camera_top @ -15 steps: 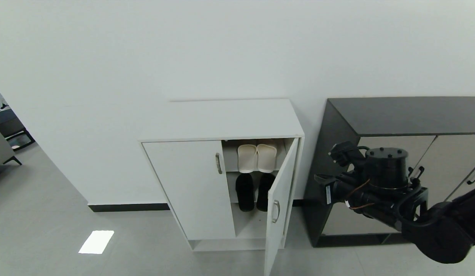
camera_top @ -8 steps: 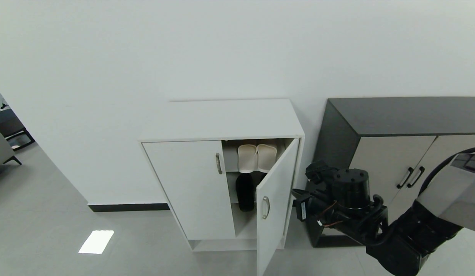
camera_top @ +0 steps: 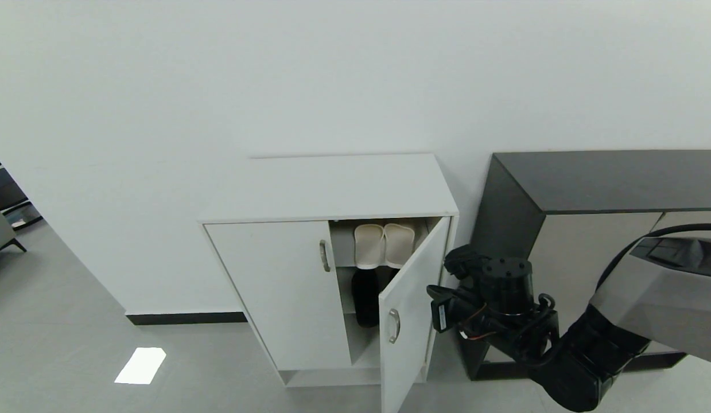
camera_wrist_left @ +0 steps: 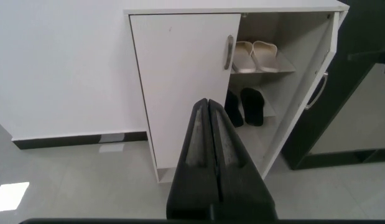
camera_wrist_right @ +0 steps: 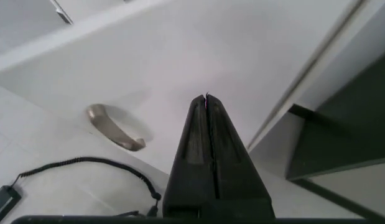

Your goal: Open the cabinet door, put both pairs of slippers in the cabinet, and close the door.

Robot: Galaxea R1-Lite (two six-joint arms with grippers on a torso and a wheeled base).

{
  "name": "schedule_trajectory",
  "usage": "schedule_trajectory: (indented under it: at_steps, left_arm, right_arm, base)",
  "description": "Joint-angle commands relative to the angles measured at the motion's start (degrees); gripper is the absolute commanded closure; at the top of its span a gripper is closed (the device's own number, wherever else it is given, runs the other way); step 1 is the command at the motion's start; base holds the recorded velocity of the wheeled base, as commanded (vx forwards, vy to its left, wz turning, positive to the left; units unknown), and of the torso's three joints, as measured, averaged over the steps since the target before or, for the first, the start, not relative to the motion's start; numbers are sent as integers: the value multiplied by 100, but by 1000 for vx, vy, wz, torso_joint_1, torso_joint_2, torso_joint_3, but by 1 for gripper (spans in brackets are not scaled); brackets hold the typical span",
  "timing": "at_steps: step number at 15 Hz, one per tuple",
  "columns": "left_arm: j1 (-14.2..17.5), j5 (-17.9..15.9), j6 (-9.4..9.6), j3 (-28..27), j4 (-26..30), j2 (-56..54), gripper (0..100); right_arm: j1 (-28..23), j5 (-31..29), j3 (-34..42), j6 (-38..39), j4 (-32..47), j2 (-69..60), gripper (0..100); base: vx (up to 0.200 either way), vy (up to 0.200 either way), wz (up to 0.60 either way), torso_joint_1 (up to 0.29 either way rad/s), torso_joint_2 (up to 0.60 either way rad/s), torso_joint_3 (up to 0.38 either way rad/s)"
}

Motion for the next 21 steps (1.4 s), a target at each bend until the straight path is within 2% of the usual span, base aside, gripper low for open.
schedule_trajectory:
  at_steps: [1, 7, 8, 14, 21]
  left_arm:
    - [0, -2, -8, 1, 2, 8, 100]
    - [0, -2, -8, 1, 2, 8, 100]
    - [0, -2, -8, 1, 2, -1, 100]
    - [0, -2, -8, 1, 2, 8, 100]
    - [0, -2, -8, 1, 2, 8, 100]
  right_arm:
    - [21, -4, -203, -2, 9, 195, 100]
    - [21, -4, -1354, -20, 308, 863, 100]
    - [12, -4, -1759, -20, 598, 995, 100]
    - [-59, -13, -3059, -38, 1662, 1241, 100]
    - [-190, -39, -3974, -38, 2497, 1408, 100]
  base:
    - [0, 0, 0, 0, 0, 0]
    - [0, 0, 0, 0, 0, 0]
    - [0, 0, 0, 0, 0, 0]
    - [0, 0, 0, 0, 0, 0]
    - [0, 0, 0, 0, 0, 0]
